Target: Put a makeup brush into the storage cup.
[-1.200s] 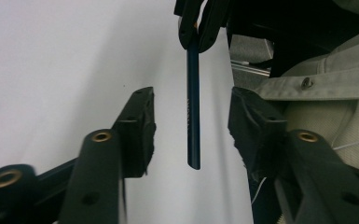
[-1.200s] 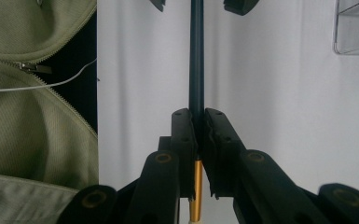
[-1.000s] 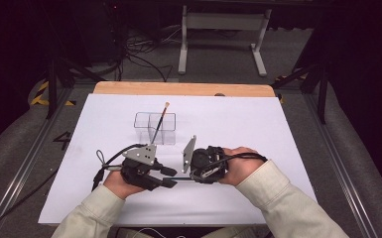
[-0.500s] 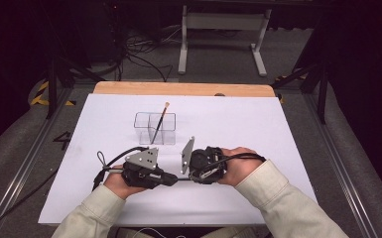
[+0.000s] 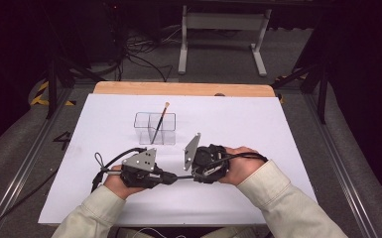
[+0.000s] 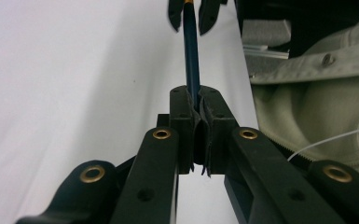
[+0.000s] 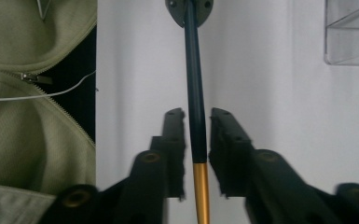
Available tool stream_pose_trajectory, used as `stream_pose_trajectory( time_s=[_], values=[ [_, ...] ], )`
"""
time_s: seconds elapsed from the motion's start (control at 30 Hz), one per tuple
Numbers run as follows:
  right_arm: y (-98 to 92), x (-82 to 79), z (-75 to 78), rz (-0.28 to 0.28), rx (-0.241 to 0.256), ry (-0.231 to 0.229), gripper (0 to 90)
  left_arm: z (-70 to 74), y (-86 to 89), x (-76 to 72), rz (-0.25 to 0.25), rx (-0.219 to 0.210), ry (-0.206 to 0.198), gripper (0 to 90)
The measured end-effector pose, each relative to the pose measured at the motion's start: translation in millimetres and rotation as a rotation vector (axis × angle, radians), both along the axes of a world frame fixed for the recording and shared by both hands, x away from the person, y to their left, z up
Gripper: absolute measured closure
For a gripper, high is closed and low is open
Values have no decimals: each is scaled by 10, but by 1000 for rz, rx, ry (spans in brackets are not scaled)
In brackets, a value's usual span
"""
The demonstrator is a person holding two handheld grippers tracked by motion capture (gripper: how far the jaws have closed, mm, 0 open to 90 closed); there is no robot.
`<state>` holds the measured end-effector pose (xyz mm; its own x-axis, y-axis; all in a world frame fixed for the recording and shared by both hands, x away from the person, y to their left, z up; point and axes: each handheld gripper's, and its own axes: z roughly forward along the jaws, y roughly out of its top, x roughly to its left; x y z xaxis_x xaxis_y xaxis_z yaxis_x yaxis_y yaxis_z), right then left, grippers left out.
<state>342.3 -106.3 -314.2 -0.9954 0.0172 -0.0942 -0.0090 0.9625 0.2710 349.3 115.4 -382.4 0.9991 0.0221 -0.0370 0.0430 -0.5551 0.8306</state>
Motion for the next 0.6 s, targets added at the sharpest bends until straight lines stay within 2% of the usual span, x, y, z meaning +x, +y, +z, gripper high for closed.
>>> stream_pose_trajectory(
  time_s=[0.1,0.17,0.2,0.23,0.27,0.3,0.37,0.47,0.53,0.6],
  values=[
    [-35,13,7,-5,29,-5,597,15,38,6,2,-18,-5,849],
    [-76,10,26,-14,69,-15,525,6,58,12,6,-16,-6,849],
    [-76,10,26,-14,69,-15,525,6,58,12,6,-16,-6,849],
    [-129,7,51,-25,106,-28,470,-6,96,18,6,-29,0,849],
    [-129,7,51,-25,106,-28,470,-6,96,18,6,-29,0,848],
    [-200,5,77,-46,157,-44,421,-10,120,20,7,-39,3,849],
    [-226,6,84,-55,173,-47,409,-16,148,20,4,-56,9,849],
    [-390,41,74,-97,278,-40,389,-20,176,27,3,-75,12,849],
    [-419,43,69,-103,295,-36,390,-17,181,19,2,-82,11,848],
    [-504,41,59,-119,354,-24,392,-14,187,17,-2,-86,6,849]
  ],
)
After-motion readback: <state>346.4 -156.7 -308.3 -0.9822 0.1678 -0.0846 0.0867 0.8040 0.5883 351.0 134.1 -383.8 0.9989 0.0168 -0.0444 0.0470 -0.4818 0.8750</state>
